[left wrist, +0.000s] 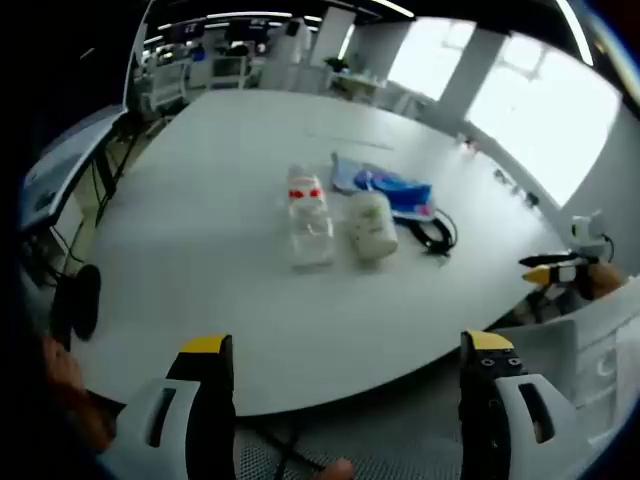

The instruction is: Arrange the tabletop items into an orderly group along one side of the table until the central work area is clear of visible clutter.

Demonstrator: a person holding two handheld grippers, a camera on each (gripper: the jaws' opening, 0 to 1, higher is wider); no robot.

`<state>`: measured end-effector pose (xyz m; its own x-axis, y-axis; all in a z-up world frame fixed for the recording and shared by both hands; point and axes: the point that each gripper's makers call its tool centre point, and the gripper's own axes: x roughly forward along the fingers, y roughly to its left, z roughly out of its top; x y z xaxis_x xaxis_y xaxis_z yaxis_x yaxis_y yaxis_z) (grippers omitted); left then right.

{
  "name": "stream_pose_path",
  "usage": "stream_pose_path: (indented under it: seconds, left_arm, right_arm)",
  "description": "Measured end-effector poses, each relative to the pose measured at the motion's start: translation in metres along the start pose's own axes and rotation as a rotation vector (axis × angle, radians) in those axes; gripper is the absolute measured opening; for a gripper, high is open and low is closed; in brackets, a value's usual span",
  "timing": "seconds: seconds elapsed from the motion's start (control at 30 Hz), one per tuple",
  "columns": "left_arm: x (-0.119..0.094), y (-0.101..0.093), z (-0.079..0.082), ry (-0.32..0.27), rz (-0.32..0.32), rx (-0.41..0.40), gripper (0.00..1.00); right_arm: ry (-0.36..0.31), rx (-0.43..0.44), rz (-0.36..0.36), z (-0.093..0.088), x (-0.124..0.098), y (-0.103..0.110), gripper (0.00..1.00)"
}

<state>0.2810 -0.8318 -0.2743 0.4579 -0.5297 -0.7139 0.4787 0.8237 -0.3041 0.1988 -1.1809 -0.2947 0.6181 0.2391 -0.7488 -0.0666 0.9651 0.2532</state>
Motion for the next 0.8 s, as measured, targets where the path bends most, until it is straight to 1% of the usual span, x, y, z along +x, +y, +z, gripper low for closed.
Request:
stream_pose_path:
  seconds: [0.37,0.6,0.7,0.8]
  left_arm:
    - [-0.004,-0.004,-0.001,0.005,0.001,-0.002,0.91]
    - [-0.008,-0.005,-0.007,0.017,0.008,-0.006,0.91]
    - [-0.007,-0.004,-0.009,0.021,0.019,-0.02,0.9]
    - [-0.01,-0.01,-0.01,0.012,0.023,-0.023,0.9]
  right_arm:
    - [0.001,0.002,0.006,0.0,-0.002,0.002,0.7]
    - [-0.001,0.002,0.018,-0.001,-0.003,0.005,0.7]
    - [0.012,-0.008,0.03,-0.006,-0.004,0.006,0.7]
    - [0.021,-0.014,0.035,-0.012,-0.001,0.003,0.69]
